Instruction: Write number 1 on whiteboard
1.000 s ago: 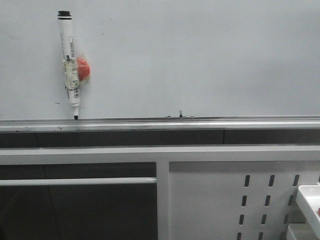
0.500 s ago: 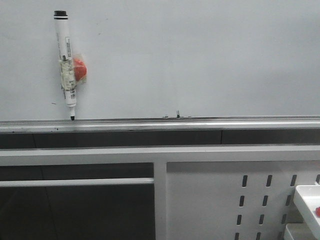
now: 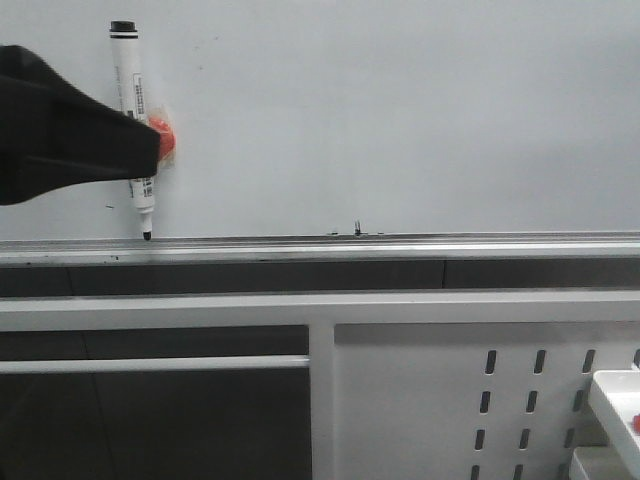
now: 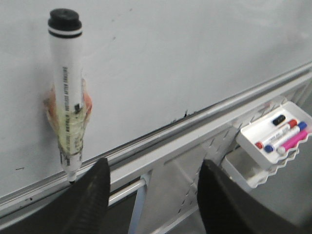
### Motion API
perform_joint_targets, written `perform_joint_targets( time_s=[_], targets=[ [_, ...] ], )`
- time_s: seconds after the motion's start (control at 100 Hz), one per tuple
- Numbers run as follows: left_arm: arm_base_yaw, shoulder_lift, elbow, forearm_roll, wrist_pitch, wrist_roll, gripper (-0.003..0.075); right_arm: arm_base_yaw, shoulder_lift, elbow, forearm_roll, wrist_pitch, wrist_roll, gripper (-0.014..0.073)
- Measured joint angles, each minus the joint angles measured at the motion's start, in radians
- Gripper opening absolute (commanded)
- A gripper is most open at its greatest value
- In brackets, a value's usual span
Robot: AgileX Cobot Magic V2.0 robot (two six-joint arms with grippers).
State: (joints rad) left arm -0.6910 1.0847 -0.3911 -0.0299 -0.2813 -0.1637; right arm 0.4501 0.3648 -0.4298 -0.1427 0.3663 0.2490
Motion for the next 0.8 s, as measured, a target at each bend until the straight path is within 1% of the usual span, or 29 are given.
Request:
perform_joint_targets(
  time_s=[0.07, 0.15, 0.23, 0.33, 0.39, 0.47, 0.52, 0.59, 0.65, 0.8],
  targets=[
    [0.0, 0.057, 0.0, -0.095, -0.056, 0.0, 0.0363, 0.0, 0.0, 0.0, 0.0, 0.0, 0.0, 0.0444],
    [0.0, 0.111, 0.0, -0.182, -0.081, 0.035, 0.0351, 0.0, 0.0, 0.0, 0.0, 0.0, 0.0, 0.0444],
    [-0.01, 0.138, 0.0, -0.21, -0.096, 0.092, 0.0343, 0.0, 0.0, 0.0, 0.0, 0.002, 0.0, 0.0444],
    [-0.017, 0.146, 0.0, -0.225, -0.131, 0.128, 0.0334, 0.0, 0.0, 0.0, 0.0, 0.007, 0.0, 0.0444],
    [-0.019, 0.146, 0.0, -0.266, -0.156, 0.156, 0.0323, 0.0, 0.0, 0.0, 0.0, 0.01, 0.0, 0.0444],
    [-0.019, 0.146, -0.002, -0.382, -0.175, 0.246, 0.0322, 0.0, 0.0, 0.0, 0.0, 0.01, 0.0, 0.0444],
    [-0.019, 0.146, -0.002, -0.481, -0.177, 0.315, 0.0322, 0.0, 0.0, 0.0, -0.003, 0.01, 0.0, 0.0444],
    [-0.019, 0.146, -0.002, -0.549, -0.182, 0.385, 0.0322, 0.0, 0.0, 0.0, -0.005, 0.01, 0.0, 0.0444],
    [-0.021, 0.146, -0.002, -0.543, -0.195, 0.413, 0.0322, 0.0, 0.0, 0.0, -0.005, 0.01, 0.0, 0.0444],
    [-0.052, 0.147, -0.002, -0.438, -0.257, 0.432, 0.0322, 0.0, 0.0, 0.0, -0.005, 0.014, 0.0, 0.0444]
  ],
)
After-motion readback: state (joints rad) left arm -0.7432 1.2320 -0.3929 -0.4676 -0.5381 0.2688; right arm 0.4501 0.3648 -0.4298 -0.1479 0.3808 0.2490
